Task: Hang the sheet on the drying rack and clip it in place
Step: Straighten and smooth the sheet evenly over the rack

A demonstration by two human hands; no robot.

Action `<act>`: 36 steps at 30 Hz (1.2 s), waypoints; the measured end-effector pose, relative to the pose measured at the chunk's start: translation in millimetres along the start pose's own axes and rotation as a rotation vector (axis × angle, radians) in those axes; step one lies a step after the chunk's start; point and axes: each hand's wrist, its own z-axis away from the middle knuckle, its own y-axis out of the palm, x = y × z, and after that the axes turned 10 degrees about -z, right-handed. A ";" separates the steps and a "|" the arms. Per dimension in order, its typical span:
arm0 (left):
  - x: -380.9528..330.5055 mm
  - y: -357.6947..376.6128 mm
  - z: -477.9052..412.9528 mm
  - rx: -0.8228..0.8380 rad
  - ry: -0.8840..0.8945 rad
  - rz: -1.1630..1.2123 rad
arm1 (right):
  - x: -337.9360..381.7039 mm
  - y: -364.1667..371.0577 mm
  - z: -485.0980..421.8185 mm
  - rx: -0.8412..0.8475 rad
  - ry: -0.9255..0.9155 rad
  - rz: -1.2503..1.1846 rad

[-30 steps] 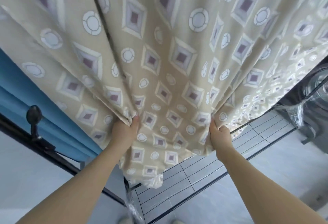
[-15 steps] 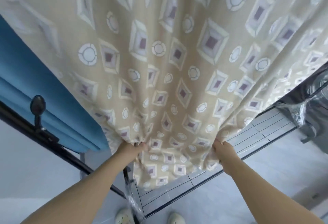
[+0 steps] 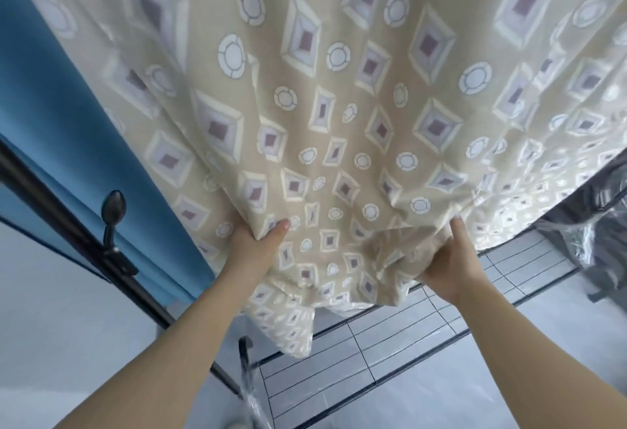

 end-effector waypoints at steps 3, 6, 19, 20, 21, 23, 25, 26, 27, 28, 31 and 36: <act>-3.3 0.0 -2.9 -0.052 0.009 -0.074 | 13.1 4.5 2.2 -0.028 -0.026 -0.036; -3.4 -2.7 -6.0 -0.063 -0.002 -0.093 | 26.1 4.3 4.6 -0.094 -0.176 -0.183; 4.6 -2.3 6.4 0.038 0.281 -0.149 | 31.3 0.6 2.7 -0.068 -0.136 0.088; 6.6 -2.9 4.9 0.027 0.266 -0.188 | 30.4 0.9 1.6 -0.093 -0.157 0.173; 5.9 -3.7 5.2 0.009 0.249 -0.216 | 29.1 2.9 1.0 -0.111 -0.176 0.245; 6.2 -5.1 3.9 -0.038 0.213 -0.253 | 22.9 9.6 1.8 -0.122 -0.203 0.340; 7.9 -6.3 -0.8 -0.073 0.176 -0.272 | 12.8 13.9 2.0 -0.134 -0.202 0.408; 8.5 -7.1 -2.2 -0.082 0.155 -0.287 | 7.3 15.0 3.3 -0.141 -0.198 0.435; 9.4 -7.7 -2.6 -0.093 0.144 -0.305 | 2.1 15.4 4.2 -0.148 -0.189 0.455; 12.6 -8.4 -4.2 -0.099 0.144 -0.329 | -2.3 14.8 4.7 -0.158 -0.180 0.470; 22.2 -10.6 -5.9 -0.084 0.131 -0.388 | -10.9 16.1 7.7 -0.172 -0.158 0.510; 38.8 -8.1 -7.3 -0.047 0.058 -0.431 | -30.1 12.8 10.3 -0.189 -0.080 0.503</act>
